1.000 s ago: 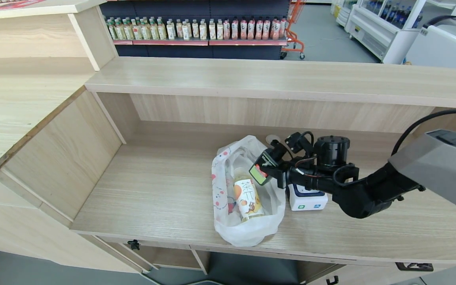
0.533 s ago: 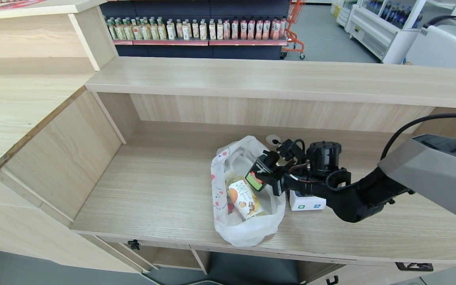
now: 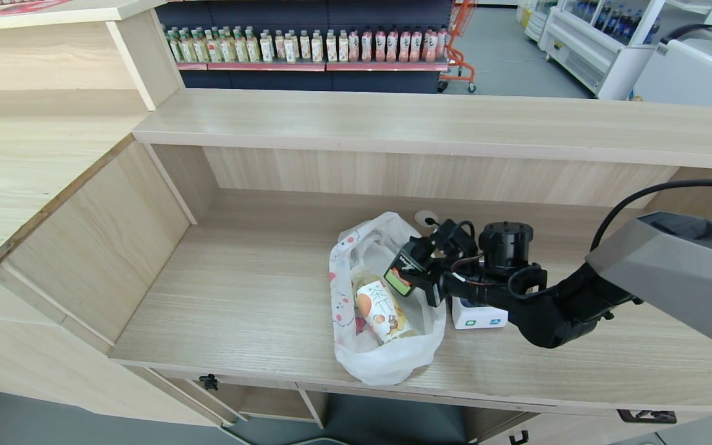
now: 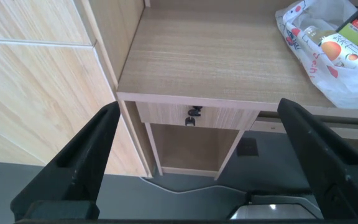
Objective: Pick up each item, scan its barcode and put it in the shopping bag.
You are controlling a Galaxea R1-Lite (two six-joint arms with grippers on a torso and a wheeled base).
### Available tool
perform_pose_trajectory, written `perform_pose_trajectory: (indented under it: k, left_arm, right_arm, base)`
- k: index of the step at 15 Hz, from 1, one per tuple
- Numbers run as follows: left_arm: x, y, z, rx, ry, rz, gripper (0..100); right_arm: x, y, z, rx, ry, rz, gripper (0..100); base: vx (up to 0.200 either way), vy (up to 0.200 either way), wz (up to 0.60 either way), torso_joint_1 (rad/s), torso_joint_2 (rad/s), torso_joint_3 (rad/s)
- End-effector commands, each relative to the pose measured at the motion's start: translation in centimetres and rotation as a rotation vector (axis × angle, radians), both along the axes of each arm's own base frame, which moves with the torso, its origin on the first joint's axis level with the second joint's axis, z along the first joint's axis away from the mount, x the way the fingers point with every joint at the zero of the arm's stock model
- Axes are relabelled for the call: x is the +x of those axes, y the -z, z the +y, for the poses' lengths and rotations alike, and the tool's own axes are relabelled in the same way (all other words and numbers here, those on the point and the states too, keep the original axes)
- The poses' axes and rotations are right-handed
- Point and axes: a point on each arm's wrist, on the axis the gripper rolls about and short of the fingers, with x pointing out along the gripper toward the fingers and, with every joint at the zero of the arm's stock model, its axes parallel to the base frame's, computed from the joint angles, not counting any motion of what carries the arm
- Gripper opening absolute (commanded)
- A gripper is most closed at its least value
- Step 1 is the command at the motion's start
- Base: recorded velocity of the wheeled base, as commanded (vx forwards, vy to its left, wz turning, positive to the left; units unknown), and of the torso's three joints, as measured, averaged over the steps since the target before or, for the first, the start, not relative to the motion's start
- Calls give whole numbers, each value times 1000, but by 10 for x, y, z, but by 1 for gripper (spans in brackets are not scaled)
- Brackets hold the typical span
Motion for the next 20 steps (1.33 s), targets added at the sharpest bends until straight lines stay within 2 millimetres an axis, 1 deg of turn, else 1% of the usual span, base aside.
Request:
perform_pose_trajectory:
  k: [1, 5, 6, 9, 12, 14, 15, 16, 17, 18, 19, 20]
  left_arm:
    - [0, 0, 0, 0, 0, -1, 100]
    - [0, 0, 0, 1, 0, -1, 100]
    - [0, 0, 0, 1, 0, -1, 100]
    - [0, 0, 0, 1, 0, -1, 100]
    - [0, 0, 0, 1, 0, -1, 100]
    - [0, 0, 0, -2, 0, -1, 100]
    - [0, 0, 0, -3, 0, -1, 100]
    - [0, 0, 0, -5, 0, -1, 100]
    - [0, 0, 0, -5, 0, -1, 100]
    - [0, 0, 0, -5, 0, -1, 100]
    - [0, 0, 0, -5, 1, -1, 100]
    - [0, 0, 0, -5, 0, -1, 100]
  right_arm:
    - [3, 6, 1, 3, -4, -18, 0]
    - [3, 8, 2, 14, -37, -25, 0]
    - [3, 8, 2, 15, -38, -26, 100]
    - [3, 8, 2, 18, -49, -28, 100]
    - [6, -5, 1, 36, -61, -66, 100]
    - [9, -37, -11, 70, -39, -140, 100]
    - [8, -47, -15, 83, -29, -154, 100]
    - [1, -81, -26, 136, 0, -178, 100]
    - [-7, -105, -40, 141, 30, -189, 100]
    - [-19, -130, -57, 135, 70, -191, 100]
    - [-31, -148, -72, 128, 131, -185, 100]
    - [-44, -164, -88, 120, 243, -184, 100]
  base:
    - [0, 0, 0, 0, 0, 0]
    - [0, 0, 0, 0, 0, 0]
    - [0, 0, 0, 0, 0, 0]
    - [0, 0, 0, 0, 0, 0]
    - [0, 0, 0, 0, 0, 0]
    - [0, 0, 0, 0, 0, 0]
    - [0, 0, 0, 0, 0, 0]
    - [0, 0, 0, 0, 0, 0]
    - [0, 0, 0, 0, 0, 0]
    - [0, 0, 0, 0, 0, 0]
    - [0, 0, 0, 0, 0, 0]
    - [0, 0, 0, 0, 0, 0]
